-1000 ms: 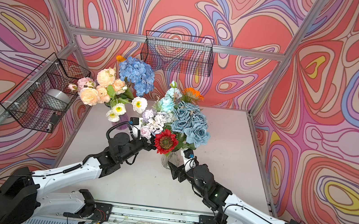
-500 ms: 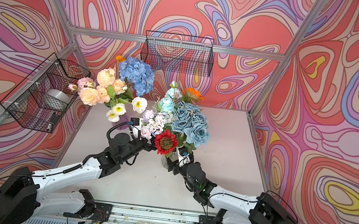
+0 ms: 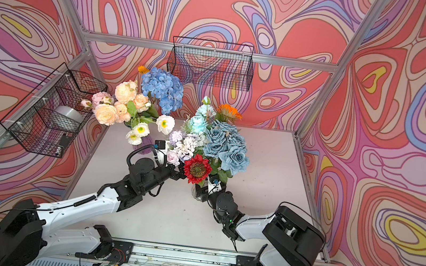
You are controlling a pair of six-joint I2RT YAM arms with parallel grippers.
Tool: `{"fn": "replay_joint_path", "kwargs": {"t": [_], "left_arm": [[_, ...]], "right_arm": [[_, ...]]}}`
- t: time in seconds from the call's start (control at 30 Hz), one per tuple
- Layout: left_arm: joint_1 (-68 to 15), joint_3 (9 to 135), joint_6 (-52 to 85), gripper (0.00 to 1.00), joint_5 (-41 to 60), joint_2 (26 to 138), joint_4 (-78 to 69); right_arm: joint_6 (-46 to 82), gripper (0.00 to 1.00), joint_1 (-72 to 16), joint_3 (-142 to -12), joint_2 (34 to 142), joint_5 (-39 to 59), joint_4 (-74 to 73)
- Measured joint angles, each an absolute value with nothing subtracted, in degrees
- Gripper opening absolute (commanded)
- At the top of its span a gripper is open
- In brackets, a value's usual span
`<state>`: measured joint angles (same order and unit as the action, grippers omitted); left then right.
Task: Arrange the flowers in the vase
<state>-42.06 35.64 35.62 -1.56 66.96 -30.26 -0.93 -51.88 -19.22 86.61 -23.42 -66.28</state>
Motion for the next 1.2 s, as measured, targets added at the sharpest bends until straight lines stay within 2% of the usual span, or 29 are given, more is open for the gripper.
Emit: {"fn": "replay_joint_path", "kwargs": {"t": [0.2,0.37,0.83,1.2], "left_arm": [[-42.1,35.6,35.6,1.00,-1.6,66.8,-29.8],[-42.1,35.6,35.6,1.00,-1.6,66.4,-29.2],[-42.2,32.0,35.6,1.00,0.0,56.8,-20.2],[-42.3,23.9,36.7,1.00,-5.1,52.3,-16.1]], "right_arm": [[-1.1,0.72,-52.2,-19.2,89.6,-24.4,-72.6],[-1.5,0.66,-52.2,-18.6,92.4,-24.8,-78.1],[-3.0,0.66,-50.8,-18.7,96.5,-26.2,-84.4],[-1.6,0.66,-38.2,-22.7,100.3,-24.4,-85.2]]}}
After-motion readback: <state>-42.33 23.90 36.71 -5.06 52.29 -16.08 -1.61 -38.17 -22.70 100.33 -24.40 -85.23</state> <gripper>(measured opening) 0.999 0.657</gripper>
